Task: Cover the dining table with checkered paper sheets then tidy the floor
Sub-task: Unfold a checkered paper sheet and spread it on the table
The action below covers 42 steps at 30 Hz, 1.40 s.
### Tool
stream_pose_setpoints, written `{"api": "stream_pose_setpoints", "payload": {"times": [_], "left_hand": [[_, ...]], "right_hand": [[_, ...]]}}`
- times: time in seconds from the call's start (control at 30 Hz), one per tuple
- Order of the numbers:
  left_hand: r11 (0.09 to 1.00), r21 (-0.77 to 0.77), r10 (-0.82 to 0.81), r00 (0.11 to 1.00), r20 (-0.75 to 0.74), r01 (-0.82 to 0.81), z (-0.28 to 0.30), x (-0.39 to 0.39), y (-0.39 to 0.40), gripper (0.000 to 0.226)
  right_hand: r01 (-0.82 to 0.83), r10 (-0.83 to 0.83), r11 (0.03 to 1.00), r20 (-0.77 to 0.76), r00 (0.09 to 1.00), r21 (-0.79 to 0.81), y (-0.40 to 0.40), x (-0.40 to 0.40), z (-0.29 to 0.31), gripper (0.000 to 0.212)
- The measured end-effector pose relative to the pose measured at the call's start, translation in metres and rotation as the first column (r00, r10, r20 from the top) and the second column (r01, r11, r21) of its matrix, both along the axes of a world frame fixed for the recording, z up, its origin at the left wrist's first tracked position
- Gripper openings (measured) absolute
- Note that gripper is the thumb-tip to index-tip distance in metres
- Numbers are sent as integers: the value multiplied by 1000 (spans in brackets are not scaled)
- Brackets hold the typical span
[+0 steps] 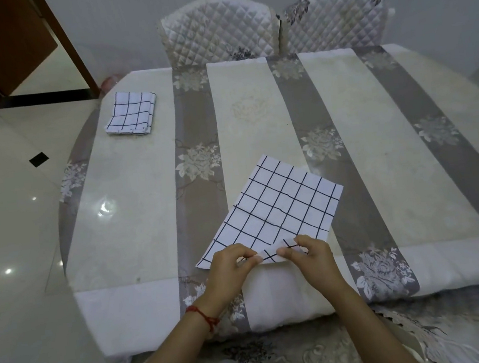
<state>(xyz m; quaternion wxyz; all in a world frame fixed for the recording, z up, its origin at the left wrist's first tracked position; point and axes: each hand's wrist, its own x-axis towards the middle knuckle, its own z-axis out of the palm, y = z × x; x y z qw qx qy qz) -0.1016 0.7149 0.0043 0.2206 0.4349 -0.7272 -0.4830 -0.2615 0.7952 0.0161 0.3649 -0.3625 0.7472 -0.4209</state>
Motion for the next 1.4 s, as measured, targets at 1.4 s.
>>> {"api": "stream_pose_setpoints", "payload": {"times": [1.4], "left_hand": [[981, -190, 14, 984, 177, 20, 3, 7, -14, 11]], "right_hand": [[-357, 217, 933, -845, 489, 33, -17, 20, 16, 30]]}}
